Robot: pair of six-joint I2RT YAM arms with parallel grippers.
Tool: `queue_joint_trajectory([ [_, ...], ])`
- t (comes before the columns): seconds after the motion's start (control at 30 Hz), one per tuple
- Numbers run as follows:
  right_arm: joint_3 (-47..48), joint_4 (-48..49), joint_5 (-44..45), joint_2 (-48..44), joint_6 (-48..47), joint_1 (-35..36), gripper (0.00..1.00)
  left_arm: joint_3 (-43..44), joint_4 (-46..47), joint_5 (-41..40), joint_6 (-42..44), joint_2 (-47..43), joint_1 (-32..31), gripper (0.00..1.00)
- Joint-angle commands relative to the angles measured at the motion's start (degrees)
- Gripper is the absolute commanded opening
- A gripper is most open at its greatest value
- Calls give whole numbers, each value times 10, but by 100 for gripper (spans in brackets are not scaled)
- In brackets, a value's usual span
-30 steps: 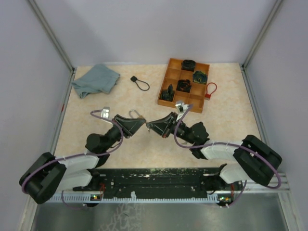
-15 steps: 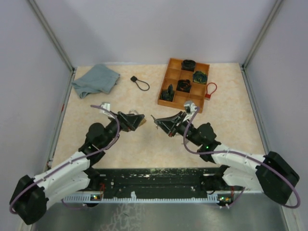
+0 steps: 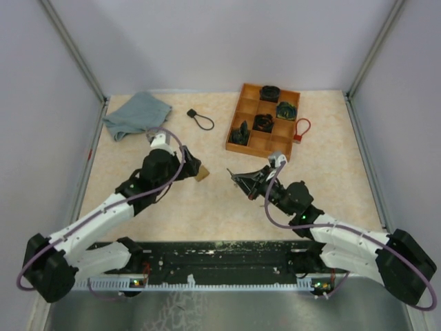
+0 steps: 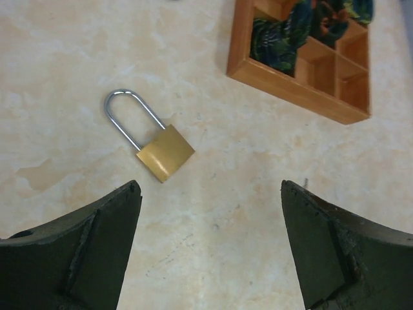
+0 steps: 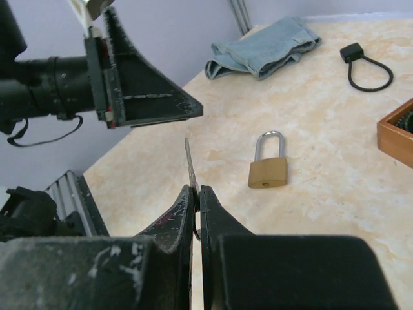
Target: Unlock with the key
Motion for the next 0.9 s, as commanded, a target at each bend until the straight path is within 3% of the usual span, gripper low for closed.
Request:
queue_joint_trajectory([
  [0.0,-10,5,20,-27,-32,-5,0,92,-154,-60,46,107,0,93],
  [0.17,-27,-4,29,-47,-52,-5,0,185,-226,-108,60,233,1,88],
  [0.5,-52,-26,43,-95,-81,-6,0,259,-198,-23,66,385,53,72],
  [0.63,-53,-17,33,-89,-82,-6,0,287,-189,-2,72,441,77,61],
  [0.87,-57,-13,33,-89,-82,-7,0,311,-203,11,74,487,101,51],
])
